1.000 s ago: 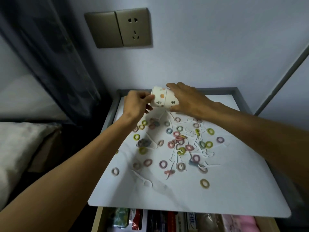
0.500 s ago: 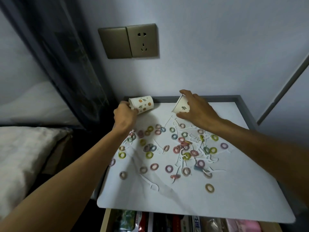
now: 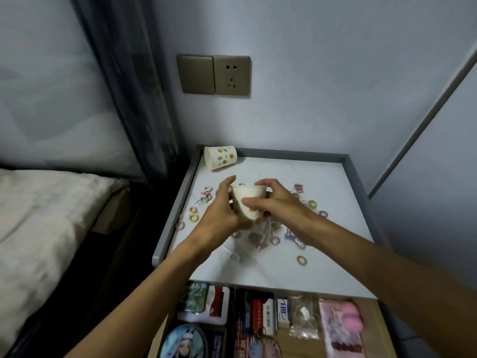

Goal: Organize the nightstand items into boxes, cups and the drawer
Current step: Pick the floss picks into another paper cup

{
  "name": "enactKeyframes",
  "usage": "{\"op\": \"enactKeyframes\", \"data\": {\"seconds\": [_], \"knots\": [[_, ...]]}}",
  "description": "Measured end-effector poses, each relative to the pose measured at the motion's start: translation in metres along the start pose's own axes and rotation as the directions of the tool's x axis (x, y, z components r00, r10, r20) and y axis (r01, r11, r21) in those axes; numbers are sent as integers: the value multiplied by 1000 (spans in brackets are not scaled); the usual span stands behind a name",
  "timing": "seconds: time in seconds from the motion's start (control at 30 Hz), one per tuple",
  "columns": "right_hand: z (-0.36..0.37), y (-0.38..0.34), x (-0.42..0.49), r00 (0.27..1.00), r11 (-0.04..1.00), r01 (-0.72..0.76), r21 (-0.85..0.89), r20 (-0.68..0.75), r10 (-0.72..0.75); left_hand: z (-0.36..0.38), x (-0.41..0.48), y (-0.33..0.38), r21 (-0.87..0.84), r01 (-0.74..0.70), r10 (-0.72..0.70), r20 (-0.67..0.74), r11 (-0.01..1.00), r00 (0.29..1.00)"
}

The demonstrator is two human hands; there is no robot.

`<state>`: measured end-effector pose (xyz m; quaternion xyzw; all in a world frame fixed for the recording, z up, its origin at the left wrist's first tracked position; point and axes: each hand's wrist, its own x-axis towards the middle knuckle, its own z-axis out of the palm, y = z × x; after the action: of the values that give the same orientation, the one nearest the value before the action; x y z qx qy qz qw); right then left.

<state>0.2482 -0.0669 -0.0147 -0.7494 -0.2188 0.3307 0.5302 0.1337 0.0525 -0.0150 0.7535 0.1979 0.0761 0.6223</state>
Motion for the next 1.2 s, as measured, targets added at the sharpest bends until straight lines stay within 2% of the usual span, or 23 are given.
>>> {"op": "enactKeyframes", "data": {"seconds": [0.13, 0.23, 0.3, 0.4, 0.5, 0.57, 0.63, 0.7, 0.77, 0.9, 0.97, 1.07, 1.13, 1.2], "knots": [[12, 4, -17, 998, 1000, -20, -25, 54, 21, 0, -19, -4, -50, -10, 11, 16, 999, 1000], [21, 1, -15, 992, 996, 13, -85, 128, -2, -5, -17, -6, 41, -27, 32, -136, 999, 990], [17, -6, -5, 992, 992, 53, -115, 119, -39, -9, -13, -9, 54, -17, 28, -219, 998, 975], [-10, -12, 28, 990, 938, 99, -332, -63, -127, -15, -3, -16, 27, 30, -23, -226, 999, 974], [-50, 2, 81, 963, 800, -103, -591, -260, -68, -23, 2, -23, -31, 90, -94, -195, 996, 976], [-72, 12, 115, 918, 710, -253, -658, -394, -38, -27, 6, -23, -39, 103, -109, -179, 994, 978], [-84, 16, 135, 889, 660, -326, -677, -456, -29, -28, 8, -21, -45, 102, -107, -144, 994, 984], [-85, 19, 142, 911, 663, -328, -673, -410, 35, -27, 9, -18, -30, 102, -105, -114, 994, 988], [-76, 24, 147, 952, 646, -256, -720, -303, 40, -29, 13, -18, -30, 104, -106, -113, 994, 988], [-52, 29, 141, 990, 664, 8, -747, -87, -110, -34, 15, -19, -51, 119, -124, -131, 992, 984], [-47, 26, 141, 982, 692, 82, -717, -61, -179, -35, 14, -19, -56, 119, -125, -138, 991, 982], [-39, 18, 145, 978, 657, -15, -754, -149, -148, -36, 12, -20, -74, 116, -125, -128, 990, 984], [-28, 11, 145, 973, 555, -145, -819, -219, -70, -35, 9, -19, -83, 118, -127, -119, 990, 985], [-16, 3, 145, 971, 467, -203, -860, -240, -21, -35, 7, -17, -93, 119, -129, -116, 988, 985]]}}
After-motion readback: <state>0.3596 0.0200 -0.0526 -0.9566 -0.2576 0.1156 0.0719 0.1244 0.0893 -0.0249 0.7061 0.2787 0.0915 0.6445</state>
